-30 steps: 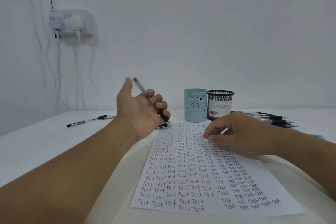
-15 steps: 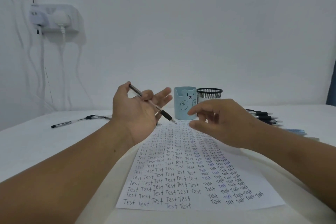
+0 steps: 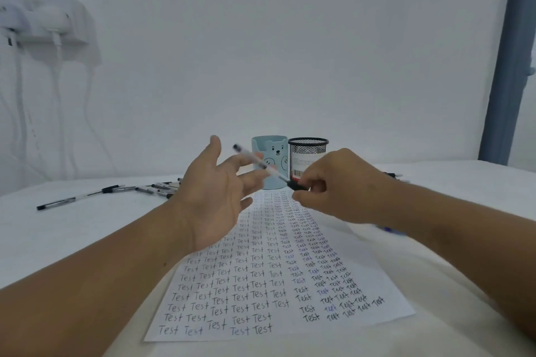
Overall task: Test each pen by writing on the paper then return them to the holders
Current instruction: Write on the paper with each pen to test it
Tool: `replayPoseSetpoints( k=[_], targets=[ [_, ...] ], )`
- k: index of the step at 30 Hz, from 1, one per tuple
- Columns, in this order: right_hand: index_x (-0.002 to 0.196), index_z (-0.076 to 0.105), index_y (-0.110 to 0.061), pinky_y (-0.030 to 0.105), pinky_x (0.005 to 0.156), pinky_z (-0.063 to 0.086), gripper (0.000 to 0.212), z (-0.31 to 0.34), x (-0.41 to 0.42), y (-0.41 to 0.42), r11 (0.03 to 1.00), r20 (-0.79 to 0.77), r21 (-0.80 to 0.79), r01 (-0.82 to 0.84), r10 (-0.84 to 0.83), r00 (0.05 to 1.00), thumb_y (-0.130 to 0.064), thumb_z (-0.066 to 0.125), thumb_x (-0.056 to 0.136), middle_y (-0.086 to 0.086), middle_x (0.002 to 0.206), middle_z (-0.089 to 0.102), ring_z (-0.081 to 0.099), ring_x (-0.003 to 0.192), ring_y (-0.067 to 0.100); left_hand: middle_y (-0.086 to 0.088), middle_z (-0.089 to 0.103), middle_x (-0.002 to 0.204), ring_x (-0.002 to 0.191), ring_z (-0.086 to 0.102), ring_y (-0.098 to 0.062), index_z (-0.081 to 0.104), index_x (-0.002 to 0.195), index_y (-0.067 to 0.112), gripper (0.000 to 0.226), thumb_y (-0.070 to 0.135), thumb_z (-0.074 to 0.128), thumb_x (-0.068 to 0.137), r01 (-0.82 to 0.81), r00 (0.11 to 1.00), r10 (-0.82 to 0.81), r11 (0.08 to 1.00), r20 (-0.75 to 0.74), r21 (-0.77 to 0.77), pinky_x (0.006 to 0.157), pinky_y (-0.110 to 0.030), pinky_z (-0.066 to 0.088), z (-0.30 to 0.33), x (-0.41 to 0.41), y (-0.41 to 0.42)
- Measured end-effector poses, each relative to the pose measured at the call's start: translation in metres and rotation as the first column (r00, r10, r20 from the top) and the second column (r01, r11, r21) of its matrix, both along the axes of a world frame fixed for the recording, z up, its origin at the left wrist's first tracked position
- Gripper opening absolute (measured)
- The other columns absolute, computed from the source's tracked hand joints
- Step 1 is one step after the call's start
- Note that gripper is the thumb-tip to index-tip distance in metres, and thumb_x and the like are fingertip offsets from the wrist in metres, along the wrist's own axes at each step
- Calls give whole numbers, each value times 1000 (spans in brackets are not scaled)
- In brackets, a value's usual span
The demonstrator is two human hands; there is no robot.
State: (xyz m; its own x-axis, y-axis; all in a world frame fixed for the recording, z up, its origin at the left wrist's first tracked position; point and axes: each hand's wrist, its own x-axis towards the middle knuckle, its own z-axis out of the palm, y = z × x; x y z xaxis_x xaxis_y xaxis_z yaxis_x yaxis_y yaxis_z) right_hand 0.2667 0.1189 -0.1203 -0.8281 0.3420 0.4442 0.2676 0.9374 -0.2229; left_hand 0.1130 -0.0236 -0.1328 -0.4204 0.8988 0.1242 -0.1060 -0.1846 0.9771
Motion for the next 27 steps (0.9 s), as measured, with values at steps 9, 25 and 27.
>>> replayPoseSetpoints(
  k=[9,25,27],
  targets=[
    [62,67,-9,20,40,31,18,-11,46,-5,594,-64,-782,-188,223,973,-18,78,73,17,62,60,46,46,21,31,47,145,136,42,2,45,132,60,60,84,43,78,-64,568,-312,906,-761,-419,118,-43,34,-19,8,-2],
    [48,42,-16,24,46,37,48,-33,74,-26,767,-99,-574,-288,284,954,8,68,80,15,46,54,47,40,16,34,41,149,138,35,12,46,122,75,79,94,64,47,-105,412,-438,848,-799,-519,124,-35,23,-19,6,2],
    [48,43,-16,23,46,38,47,-32,74,-26,776,-91,-562,-288,287,953,8,67,80,17,47,53,49,40,16,35,41,149,139,35,11,47,121,74,79,93,65,47,-111,411,-433,849,-802,-516,124,-36,23,-19,5,2]
  ],
)
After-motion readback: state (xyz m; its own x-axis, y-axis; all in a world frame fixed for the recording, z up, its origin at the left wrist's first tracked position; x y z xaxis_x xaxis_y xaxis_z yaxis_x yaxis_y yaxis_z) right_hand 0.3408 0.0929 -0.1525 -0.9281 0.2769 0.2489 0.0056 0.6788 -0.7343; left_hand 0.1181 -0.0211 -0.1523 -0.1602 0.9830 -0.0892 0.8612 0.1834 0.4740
